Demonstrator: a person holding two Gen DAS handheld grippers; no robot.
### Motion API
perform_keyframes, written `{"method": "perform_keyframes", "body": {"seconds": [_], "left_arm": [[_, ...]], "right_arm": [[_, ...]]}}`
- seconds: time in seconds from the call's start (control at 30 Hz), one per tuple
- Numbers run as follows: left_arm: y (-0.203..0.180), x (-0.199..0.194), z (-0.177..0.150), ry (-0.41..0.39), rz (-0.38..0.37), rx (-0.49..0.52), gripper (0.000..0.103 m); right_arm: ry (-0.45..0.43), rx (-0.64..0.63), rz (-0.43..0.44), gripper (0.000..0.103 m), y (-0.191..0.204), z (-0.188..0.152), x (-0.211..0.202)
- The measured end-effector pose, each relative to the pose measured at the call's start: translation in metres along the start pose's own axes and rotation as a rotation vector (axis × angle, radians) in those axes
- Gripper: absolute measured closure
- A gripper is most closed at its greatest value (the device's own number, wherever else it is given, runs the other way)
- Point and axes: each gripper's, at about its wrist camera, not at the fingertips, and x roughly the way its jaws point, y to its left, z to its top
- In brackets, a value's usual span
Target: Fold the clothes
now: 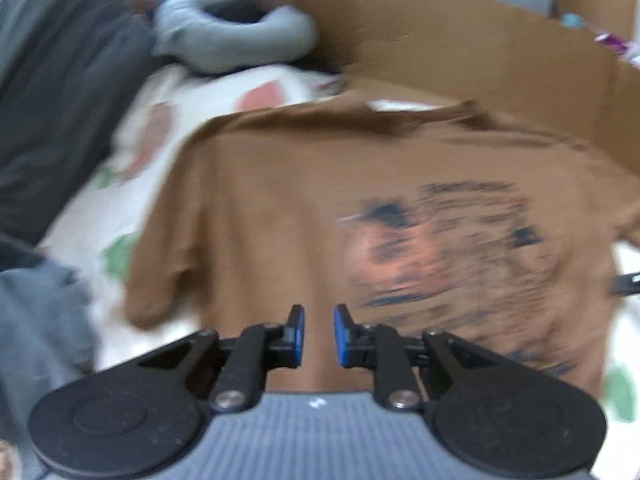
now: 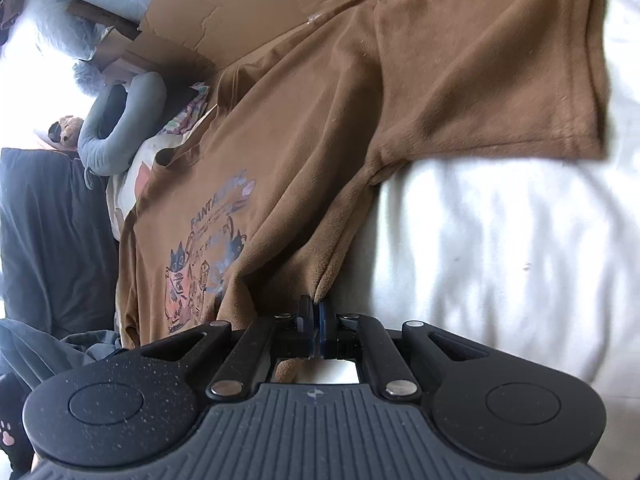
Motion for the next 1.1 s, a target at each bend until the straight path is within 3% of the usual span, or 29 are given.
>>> {"method": "perform_keyframes", "body": {"seconds": [0.1, 0.23, 0.4, 0.5, 0.6, 0.83, 1.1], "left_arm": [[0.025, 0.008, -0.007, 0.03, 0.056, -0.024, 0.083], [0.041, 0.016, -0.018, 0.06, 0.106, 0.023, 0.07], [0.053, 0.026, -0.031, 0.103, 0.107, 0.023, 0.066], [0.058, 0.032, -0.039, 0.131, 0.084, -0.005, 0.07], [0.063, 0.035, -0.043, 0.148, 0.049, -0.035, 0.1], [0.079, 0.026, -0.036, 0.114, 0.118, -0.035, 0.102], [0.085, 0.029, -0.036, 0.126, 0.12, -0.029, 0.102]], "right_arm": [[0.002, -0.01, -0.017, 0.103, -0.003, 0.0, -0.007], [0.002, -0.021, -0.035, 0.103, -0.007, -0.001, -0.017], [-0.002, -0.031, -0.059, 0.103, -0.013, -0.002, -0.028], [-0.005, -0.037, -0.074, 0.103, -0.017, -0.001, -0.035], [-0.009, -0.04, -0.091, 0.103, -0.023, 0.001, -0.041], [-0.009, -0.063, -0.138, 0.103, -0.03, 0.008, -0.049], [-0.021, -0.079, -0.209, 0.103, -0.042, 0.02, -0.069]]}}
